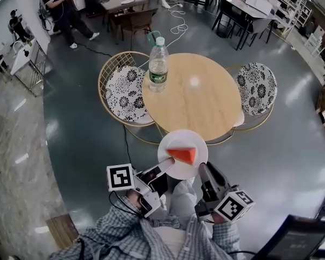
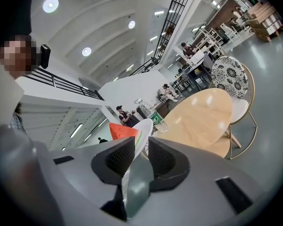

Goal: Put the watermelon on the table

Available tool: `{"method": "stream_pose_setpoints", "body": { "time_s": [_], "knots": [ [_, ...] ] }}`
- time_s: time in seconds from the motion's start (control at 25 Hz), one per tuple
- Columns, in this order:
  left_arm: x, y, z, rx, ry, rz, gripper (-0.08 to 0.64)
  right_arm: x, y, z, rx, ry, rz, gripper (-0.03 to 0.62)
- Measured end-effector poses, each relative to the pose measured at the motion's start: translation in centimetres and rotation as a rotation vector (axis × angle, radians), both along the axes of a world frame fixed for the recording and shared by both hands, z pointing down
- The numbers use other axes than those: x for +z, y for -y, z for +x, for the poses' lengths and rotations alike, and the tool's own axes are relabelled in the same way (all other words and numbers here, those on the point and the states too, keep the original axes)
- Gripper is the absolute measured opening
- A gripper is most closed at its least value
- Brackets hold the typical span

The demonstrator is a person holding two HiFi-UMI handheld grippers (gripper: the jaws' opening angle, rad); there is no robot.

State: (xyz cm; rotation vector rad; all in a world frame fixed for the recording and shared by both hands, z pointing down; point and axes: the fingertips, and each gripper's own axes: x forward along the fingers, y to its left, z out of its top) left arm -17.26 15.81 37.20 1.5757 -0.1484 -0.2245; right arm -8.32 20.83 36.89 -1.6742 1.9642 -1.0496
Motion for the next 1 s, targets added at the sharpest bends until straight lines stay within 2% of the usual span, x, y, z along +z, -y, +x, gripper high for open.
{"method": "stream_pose_setpoints", "body": {
  "time_s": [0.64, 0.84, 1.0],
  "knots": [
    [0.2, 5.0, 8.3, -0.099, 0.013, 0.014, 0.028, 0.1, 5.9, 8.9, -0.092, 0.008, 0.015, 0.091],
    [-0.2, 6.5, 12.1, -0.141, 0.012, 0.003, 0.028, -0.2, 7.8, 12.8, -0.132, 0.015, 0.016, 0.091],
    [-0.3, 7.4, 14.2, -0.163, 0.026, 0.023, 0.028, -0.3, 8.9, 15.0, -0.157, 0.010, 0.030, 0.091]
  ]
}}
